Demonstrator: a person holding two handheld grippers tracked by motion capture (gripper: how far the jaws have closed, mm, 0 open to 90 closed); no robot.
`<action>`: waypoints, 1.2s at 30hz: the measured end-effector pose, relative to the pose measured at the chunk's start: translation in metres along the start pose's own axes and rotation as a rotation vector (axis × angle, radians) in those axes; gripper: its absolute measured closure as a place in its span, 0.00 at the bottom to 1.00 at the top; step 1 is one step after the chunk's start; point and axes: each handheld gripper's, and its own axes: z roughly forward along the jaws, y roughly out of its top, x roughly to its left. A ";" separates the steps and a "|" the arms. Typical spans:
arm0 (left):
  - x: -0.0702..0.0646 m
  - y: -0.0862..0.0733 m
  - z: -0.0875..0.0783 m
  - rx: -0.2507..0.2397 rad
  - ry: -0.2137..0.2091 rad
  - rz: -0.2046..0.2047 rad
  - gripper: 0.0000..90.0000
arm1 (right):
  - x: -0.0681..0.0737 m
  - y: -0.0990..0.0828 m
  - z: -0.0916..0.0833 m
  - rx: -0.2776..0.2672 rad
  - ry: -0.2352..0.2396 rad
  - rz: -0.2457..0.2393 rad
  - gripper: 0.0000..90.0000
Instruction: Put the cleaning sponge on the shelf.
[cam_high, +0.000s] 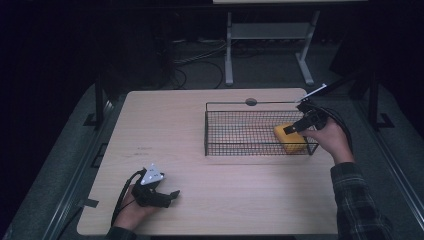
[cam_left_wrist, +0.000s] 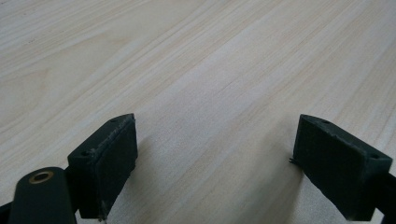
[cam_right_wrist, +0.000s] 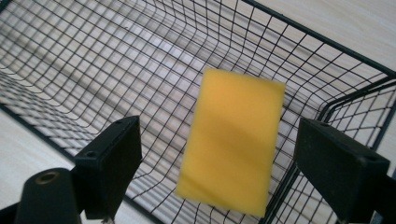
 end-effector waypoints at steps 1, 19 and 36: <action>0.000 0.000 0.000 0.000 0.000 0.000 0.14 | 0.001 -0.001 -0.002 -0.005 0.000 0.000 0.16; 0.000 0.000 0.000 0.000 0.000 0.000 0.14 | 0.026 -0.032 -0.032 -0.084 0.019 -0.049 0.16; 0.000 0.000 0.000 0.000 0.001 0.002 0.14 | 0.053 -0.085 -0.046 -0.159 0.046 -0.070 0.16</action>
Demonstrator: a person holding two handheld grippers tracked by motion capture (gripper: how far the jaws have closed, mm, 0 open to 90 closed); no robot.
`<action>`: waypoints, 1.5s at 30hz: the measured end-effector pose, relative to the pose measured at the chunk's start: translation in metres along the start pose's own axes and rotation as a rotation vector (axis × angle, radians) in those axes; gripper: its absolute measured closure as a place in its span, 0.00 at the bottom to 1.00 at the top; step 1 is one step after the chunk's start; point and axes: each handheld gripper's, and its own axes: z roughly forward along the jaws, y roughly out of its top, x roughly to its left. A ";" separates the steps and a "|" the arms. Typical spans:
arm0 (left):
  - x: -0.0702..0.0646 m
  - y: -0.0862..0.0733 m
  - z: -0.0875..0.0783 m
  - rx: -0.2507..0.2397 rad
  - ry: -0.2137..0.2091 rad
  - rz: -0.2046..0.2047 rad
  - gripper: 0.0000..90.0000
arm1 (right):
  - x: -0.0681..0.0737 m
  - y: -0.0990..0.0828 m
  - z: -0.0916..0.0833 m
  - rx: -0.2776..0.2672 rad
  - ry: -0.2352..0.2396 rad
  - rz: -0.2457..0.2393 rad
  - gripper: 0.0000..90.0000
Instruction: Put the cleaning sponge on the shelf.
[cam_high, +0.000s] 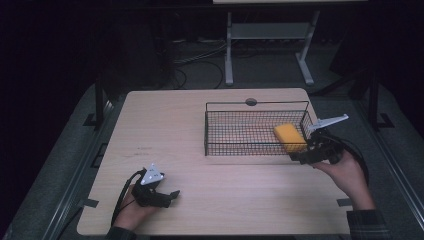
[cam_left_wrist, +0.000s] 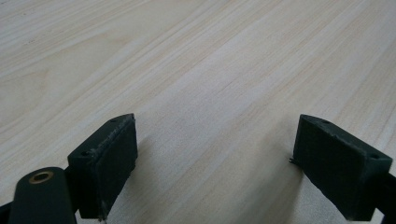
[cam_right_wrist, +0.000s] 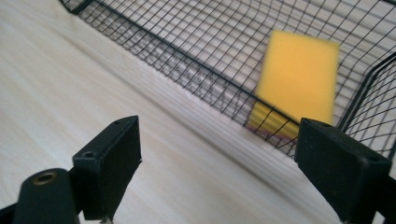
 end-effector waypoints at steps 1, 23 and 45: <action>0.000 0.000 0.000 0.000 0.000 0.000 0.14 | 0.003 -0.003 0.000 -0.004 0.003 -0.003 0.16; 0.000 0.000 0.000 -0.003 0.001 -0.002 0.14 | 0.029 -0.065 0.031 -0.064 0.015 0.007 0.13; 0.000 0.000 0.000 0.000 0.000 0.000 0.14 | 0.028 -0.100 0.064 -0.059 -0.015 -0.048 0.03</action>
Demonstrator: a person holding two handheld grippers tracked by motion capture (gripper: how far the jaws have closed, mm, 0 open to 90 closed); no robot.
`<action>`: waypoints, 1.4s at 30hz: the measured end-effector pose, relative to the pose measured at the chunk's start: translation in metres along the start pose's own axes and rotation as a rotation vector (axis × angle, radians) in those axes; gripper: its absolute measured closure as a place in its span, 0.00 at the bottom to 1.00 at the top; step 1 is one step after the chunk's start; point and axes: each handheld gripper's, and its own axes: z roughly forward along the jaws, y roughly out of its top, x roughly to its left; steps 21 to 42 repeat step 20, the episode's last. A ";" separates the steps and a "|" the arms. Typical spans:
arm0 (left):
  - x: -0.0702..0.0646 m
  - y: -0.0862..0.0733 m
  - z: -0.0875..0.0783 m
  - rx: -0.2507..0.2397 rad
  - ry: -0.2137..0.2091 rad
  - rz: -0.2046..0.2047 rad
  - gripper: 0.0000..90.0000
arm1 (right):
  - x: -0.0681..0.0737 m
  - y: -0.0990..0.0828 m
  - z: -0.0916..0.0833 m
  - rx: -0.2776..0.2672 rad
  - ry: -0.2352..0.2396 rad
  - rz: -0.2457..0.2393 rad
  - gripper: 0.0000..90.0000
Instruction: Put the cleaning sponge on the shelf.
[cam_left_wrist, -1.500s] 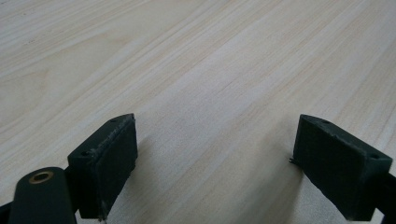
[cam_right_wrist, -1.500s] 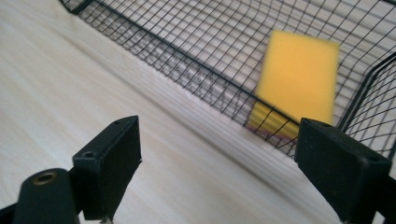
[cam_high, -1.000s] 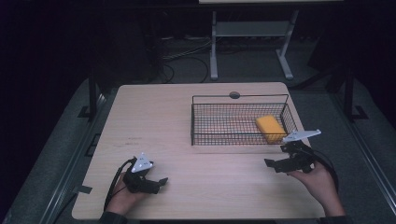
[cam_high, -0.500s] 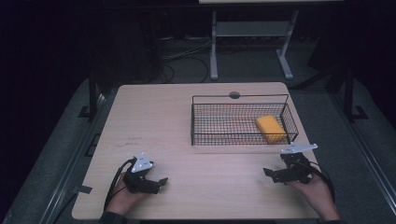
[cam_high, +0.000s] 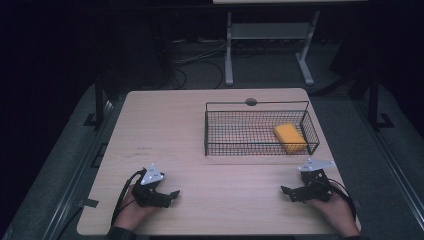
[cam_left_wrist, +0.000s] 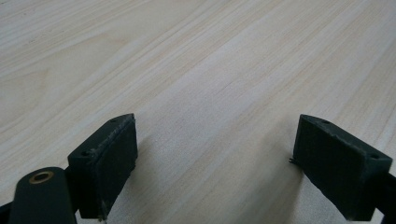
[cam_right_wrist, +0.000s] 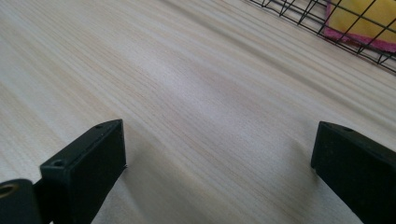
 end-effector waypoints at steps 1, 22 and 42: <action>0.000 0.000 0.000 0.000 0.000 0.000 0.14 | 0.000 0.000 0.000 -0.001 -0.002 0.001 0.03; 0.000 0.000 0.000 0.001 0.001 0.003 0.14 | -0.001 -0.006 0.004 -0.060 0.003 -0.010 0.01; 0.000 0.000 0.000 0.001 0.001 0.003 0.14 | -0.001 -0.006 0.004 -0.060 0.003 -0.010 0.01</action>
